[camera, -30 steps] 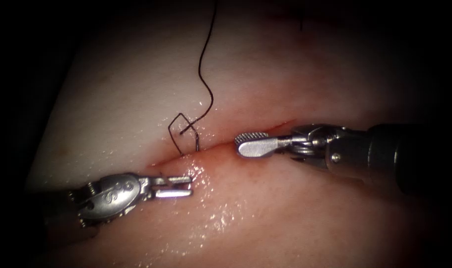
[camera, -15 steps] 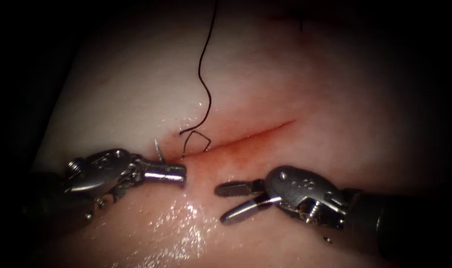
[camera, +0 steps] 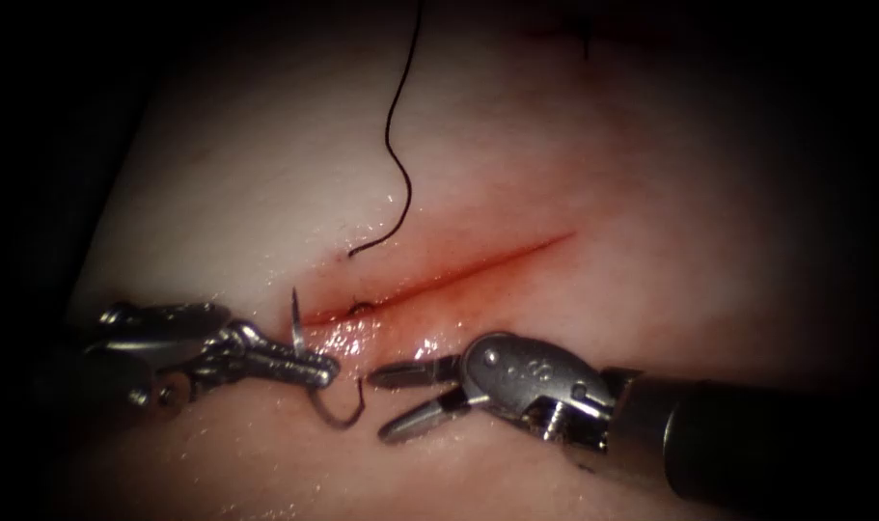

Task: Wound Closure
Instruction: Pull needle the rest of the way through skin with left gripper

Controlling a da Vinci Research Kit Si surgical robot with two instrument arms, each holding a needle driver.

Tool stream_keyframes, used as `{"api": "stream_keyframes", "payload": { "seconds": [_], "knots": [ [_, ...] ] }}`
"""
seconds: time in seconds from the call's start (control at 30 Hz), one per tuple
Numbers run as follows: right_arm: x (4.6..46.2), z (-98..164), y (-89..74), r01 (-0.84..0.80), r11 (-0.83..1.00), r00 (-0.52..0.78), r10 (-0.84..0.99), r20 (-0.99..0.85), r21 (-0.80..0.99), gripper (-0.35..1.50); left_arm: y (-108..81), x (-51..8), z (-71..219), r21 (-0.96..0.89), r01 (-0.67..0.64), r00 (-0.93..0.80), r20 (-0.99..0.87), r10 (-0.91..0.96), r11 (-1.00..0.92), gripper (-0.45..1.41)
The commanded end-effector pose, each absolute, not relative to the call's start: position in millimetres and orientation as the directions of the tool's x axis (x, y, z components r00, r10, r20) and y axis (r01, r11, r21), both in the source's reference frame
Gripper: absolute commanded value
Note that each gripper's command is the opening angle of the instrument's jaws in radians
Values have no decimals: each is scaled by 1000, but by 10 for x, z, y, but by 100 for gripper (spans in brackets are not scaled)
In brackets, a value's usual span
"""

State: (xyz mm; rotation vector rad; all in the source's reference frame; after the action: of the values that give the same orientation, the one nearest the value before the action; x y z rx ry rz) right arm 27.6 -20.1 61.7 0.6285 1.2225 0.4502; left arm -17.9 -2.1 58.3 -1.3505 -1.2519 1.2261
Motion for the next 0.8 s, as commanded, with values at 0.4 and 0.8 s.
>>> {"api": "stream_keyframes", "payload": {
  "seconds": [0.4, 0.8],
  "knots": [
    [288, 614, -192, -3, 822, 273, 549, -790, 569, 78, -36, -166, 497, -755, 110, 102, -639, 763, -647, -45],
    [313, 596, -173, -18, 859, 267, 497, -826, 511, 78, -64, -169, 445, -424, 24, 92, -901, 424, -906, -45]
  ]
}}
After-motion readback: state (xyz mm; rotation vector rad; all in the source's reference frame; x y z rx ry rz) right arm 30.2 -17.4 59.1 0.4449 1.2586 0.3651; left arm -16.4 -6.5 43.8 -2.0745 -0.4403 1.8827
